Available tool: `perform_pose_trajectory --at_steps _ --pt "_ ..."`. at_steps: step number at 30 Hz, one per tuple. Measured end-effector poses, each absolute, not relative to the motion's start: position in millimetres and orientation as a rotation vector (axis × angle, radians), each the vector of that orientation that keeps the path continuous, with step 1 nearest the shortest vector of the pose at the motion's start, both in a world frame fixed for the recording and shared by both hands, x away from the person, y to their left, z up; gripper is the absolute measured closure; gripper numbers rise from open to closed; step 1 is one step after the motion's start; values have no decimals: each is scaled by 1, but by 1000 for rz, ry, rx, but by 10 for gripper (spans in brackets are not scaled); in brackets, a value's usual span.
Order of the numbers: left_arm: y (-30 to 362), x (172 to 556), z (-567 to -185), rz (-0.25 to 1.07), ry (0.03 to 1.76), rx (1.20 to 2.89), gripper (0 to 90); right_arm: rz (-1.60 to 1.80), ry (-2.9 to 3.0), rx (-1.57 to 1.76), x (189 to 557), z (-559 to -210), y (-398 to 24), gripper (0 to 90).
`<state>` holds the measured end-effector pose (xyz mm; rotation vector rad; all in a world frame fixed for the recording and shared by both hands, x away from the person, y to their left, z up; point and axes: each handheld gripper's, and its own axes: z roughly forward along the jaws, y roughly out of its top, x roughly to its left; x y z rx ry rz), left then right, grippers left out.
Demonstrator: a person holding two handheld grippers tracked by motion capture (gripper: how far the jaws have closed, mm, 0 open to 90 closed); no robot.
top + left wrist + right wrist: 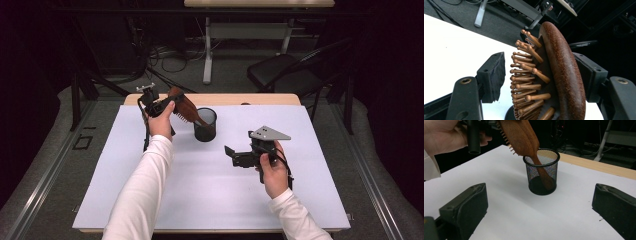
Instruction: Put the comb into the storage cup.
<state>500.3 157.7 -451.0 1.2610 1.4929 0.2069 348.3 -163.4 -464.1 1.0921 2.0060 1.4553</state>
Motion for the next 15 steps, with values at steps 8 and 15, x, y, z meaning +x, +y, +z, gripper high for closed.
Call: perform_pose_trajectory --at_steps 8,15 --pt "159 500 -450 214 1492 1266 304 1454 2005 1093 348 -464 -164 0" --pt "161 500 -450 221 1505 1249 247 1453 2009 1090 348 -464 -163 0"
